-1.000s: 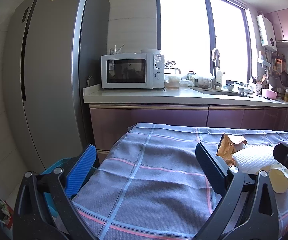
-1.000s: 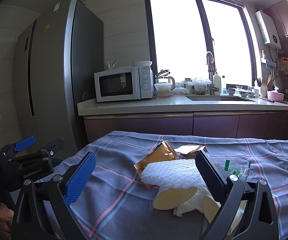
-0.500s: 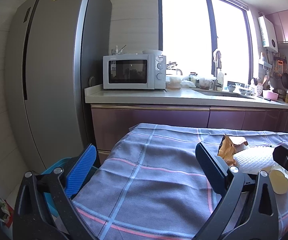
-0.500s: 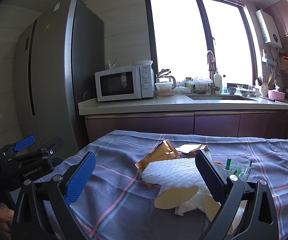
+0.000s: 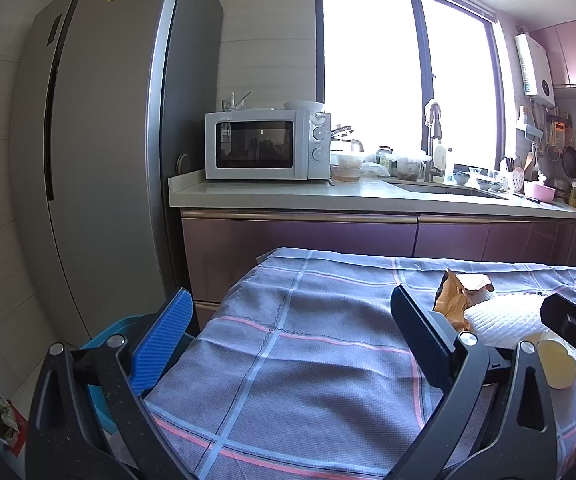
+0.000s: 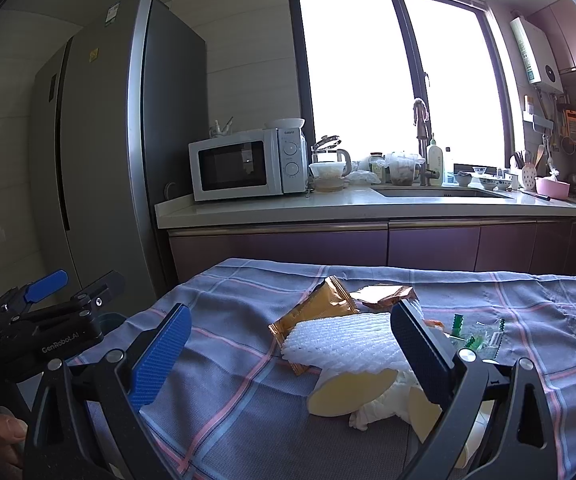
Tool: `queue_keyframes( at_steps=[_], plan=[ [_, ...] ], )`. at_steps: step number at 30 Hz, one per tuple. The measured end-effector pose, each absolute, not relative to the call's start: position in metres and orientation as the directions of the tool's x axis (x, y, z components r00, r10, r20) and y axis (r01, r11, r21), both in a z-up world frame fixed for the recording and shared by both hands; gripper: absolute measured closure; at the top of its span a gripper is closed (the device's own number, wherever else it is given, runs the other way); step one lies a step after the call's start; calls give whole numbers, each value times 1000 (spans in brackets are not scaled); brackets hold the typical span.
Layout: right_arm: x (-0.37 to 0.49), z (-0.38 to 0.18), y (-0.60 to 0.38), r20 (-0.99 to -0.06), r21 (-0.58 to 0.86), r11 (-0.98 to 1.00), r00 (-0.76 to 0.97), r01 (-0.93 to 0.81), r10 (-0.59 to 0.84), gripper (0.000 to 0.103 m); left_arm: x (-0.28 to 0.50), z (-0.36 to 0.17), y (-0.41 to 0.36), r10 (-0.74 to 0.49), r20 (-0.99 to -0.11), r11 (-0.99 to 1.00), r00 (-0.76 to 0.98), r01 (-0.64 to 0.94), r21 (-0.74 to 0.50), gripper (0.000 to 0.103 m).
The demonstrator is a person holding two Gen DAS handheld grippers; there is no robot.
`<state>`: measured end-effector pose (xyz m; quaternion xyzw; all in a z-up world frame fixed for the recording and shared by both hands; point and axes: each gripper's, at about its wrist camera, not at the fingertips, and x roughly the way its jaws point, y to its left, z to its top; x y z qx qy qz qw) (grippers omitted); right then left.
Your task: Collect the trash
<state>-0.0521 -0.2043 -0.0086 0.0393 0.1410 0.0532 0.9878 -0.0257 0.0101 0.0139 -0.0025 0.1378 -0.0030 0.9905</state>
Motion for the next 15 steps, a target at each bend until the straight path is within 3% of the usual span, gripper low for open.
queue_keyframes(
  at_steps=[15],
  plan=[
    [-50, -10, -206, -282, 92, 991, 952, -94, 116, 7, -27, 13, 8, -24, -274, 1000, 962, 24, -3, 5]
  ],
)
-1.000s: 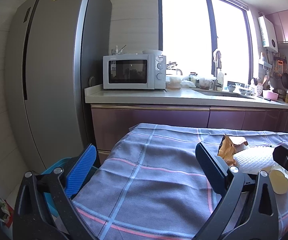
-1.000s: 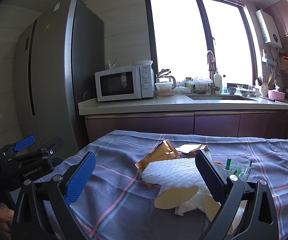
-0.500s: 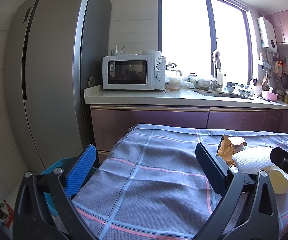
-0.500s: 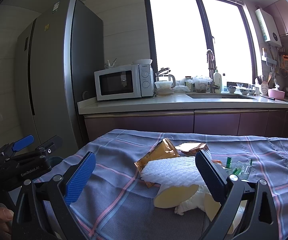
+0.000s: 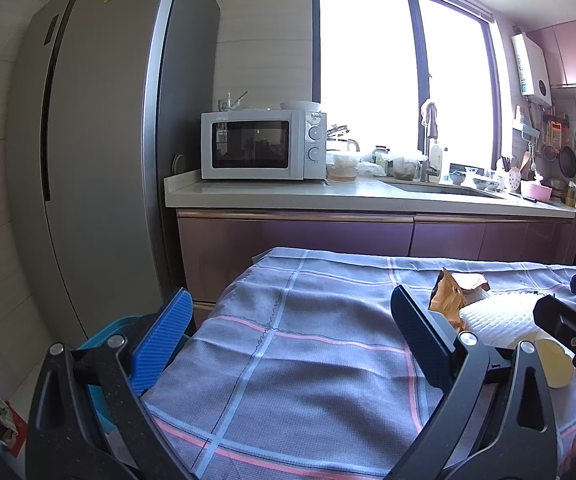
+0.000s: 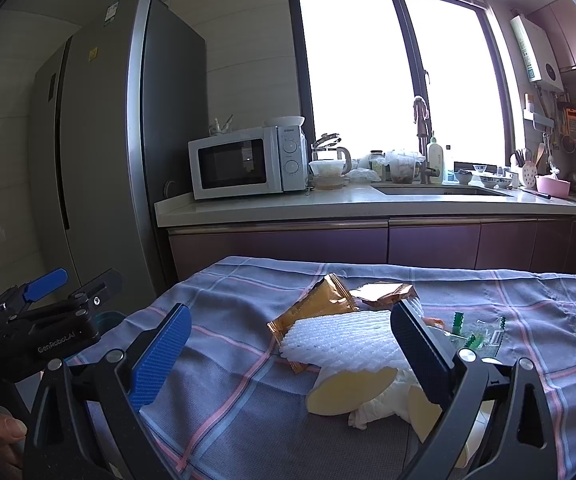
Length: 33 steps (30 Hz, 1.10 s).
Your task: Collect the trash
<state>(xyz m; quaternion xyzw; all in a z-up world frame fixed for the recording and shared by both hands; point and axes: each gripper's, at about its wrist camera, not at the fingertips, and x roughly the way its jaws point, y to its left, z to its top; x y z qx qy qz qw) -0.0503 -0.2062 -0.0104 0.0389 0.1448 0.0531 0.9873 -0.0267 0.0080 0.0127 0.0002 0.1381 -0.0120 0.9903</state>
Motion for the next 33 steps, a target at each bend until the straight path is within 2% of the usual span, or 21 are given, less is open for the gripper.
queue_keyframes(
  at_steps=[7, 15, 16, 23, 24, 26, 31, 33],
  plan=[
    [-42, -17, -226, -322, 112, 993, 944, -31, 66, 7, -22, 7, -4, -81, -304, 996, 949, 86, 4, 5],
    [-18, -36, -268, -432, 252, 967, 898, 31, 84, 8, -4, -6, -21, -121, -359, 990, 925, 137, 17, 5],
    [-16, -37, -270, -437, 266, 964, 895, 28, 95, 12, 0, -8, -23, -130, -370, 989, 920, 147, 18, 5],
    [-12, -44, -277, -447, 327, 945, 878, -16, 170, 62, 41, -26, -45, -254, -479, 960, 840, 281, -16, 7],
    [-13, -44, -278, -444, 332, 943, 878, -24, 179, 65, 47, -29, -49, -257, -495, 958, 830, 285, -19, 15],
    [-13, -43, -279, -435, 347, 937, 877, -46, 204, 82, 58, -35, -57, -310, -521, 942, 795, 332, -53, 23],
    [-19, -35, -287, -392, 372, 925, 889, -81, 236, 92, 86, -47, -73, -419, -578, 895, 700, 426, -133, 29],
    [-21, -30, -289, -368, 375, 922, 898, -94, 241, 93, 98, -55, -80, -437, -602, 885, 669, 441, -153, 40]
  ],
)
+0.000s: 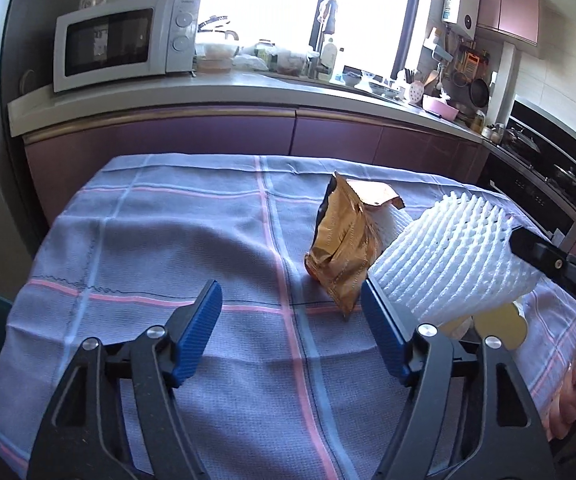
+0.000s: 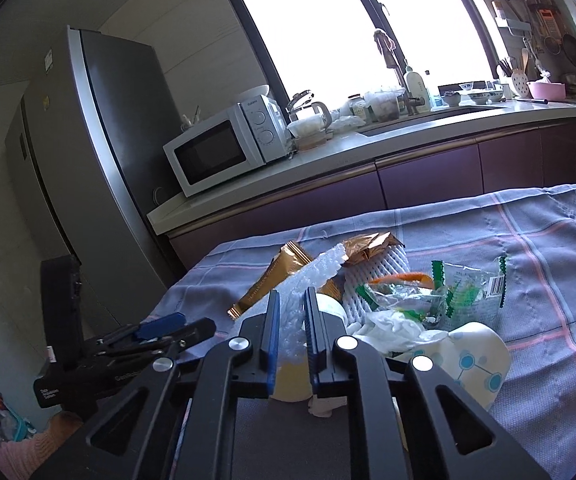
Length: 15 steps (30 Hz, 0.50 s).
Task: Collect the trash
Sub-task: 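Reach the left gripper to the brown paper bag and close on it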
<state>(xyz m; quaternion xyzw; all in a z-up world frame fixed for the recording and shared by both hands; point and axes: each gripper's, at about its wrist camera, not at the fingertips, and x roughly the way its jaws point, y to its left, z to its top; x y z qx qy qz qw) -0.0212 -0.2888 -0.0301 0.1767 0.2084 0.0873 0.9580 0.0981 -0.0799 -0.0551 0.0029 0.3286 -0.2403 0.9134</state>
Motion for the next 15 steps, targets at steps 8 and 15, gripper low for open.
queue_keyframes(
  at_steps=[8, 15],
  plan=[
    [-27, -13, -310, -309, 390, 917, 926, -84, 216, 93, 138, -76, -106, -526, -657, 832, 541, 487, -265, 55],
    [-23, -13, -319, -310, 399, 914, 928, -70, 207, 93, 165, -93, -125, -568, -686, 803, 454, 488, -341, 94]
  ],
)
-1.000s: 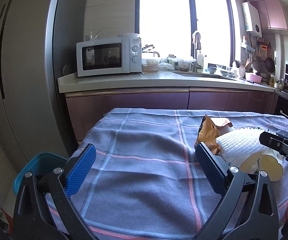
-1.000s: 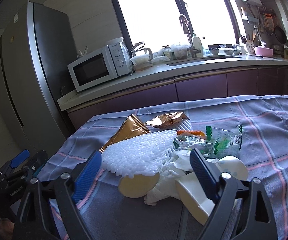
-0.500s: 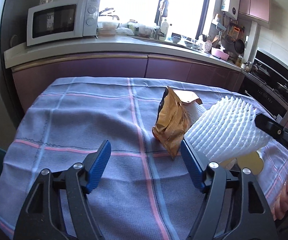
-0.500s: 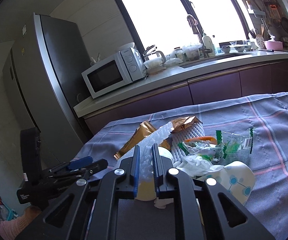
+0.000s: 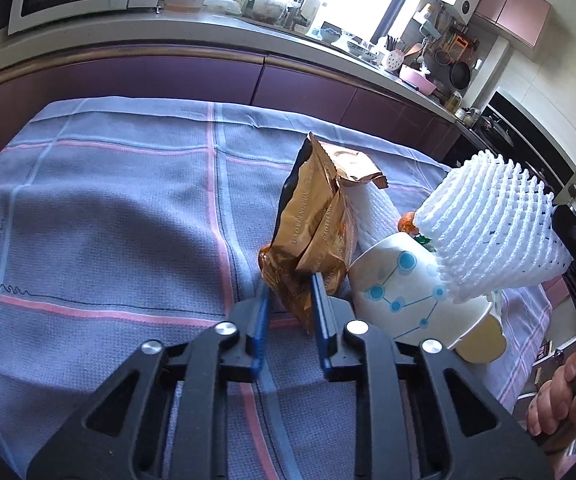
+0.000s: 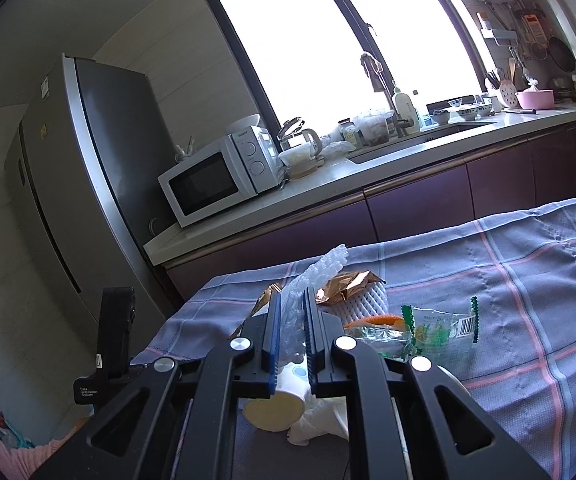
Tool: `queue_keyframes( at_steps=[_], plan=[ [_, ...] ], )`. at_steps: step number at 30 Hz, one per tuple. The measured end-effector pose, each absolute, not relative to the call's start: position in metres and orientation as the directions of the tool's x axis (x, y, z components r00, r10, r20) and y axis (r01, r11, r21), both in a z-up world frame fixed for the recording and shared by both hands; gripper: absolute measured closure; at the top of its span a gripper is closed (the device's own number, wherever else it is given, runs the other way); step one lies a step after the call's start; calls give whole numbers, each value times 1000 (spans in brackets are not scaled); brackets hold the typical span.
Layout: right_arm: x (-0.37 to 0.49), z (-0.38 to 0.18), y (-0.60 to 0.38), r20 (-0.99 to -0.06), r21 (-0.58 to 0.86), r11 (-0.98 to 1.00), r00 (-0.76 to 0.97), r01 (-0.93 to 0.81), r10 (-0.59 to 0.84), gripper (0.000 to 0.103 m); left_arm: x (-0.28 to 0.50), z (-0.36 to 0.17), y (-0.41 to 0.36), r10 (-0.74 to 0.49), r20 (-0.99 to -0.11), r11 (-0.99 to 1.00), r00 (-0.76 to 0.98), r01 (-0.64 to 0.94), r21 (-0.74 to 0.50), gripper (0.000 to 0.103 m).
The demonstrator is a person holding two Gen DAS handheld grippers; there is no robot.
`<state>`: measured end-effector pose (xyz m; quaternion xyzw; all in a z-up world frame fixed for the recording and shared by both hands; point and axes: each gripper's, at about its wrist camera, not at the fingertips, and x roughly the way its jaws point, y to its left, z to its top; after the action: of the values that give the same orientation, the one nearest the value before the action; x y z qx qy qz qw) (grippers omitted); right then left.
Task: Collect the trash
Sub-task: 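Reach the left gripper to the brown paper bag and close on it, then carry the brown bag with the left gripper over the teal bin and release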
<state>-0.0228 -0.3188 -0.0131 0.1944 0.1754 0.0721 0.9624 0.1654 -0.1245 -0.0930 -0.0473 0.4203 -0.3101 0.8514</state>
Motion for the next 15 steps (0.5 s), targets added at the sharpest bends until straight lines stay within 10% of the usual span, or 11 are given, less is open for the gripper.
queue_keyframes(
  at_steps=[15],
  plan=[
    [-6, -1, -281, -292, 387, 904, 906, -180, 306, 93, 127, -39, -60, -569, -584, 819, 579, 461, -341, 101]
  ],
)
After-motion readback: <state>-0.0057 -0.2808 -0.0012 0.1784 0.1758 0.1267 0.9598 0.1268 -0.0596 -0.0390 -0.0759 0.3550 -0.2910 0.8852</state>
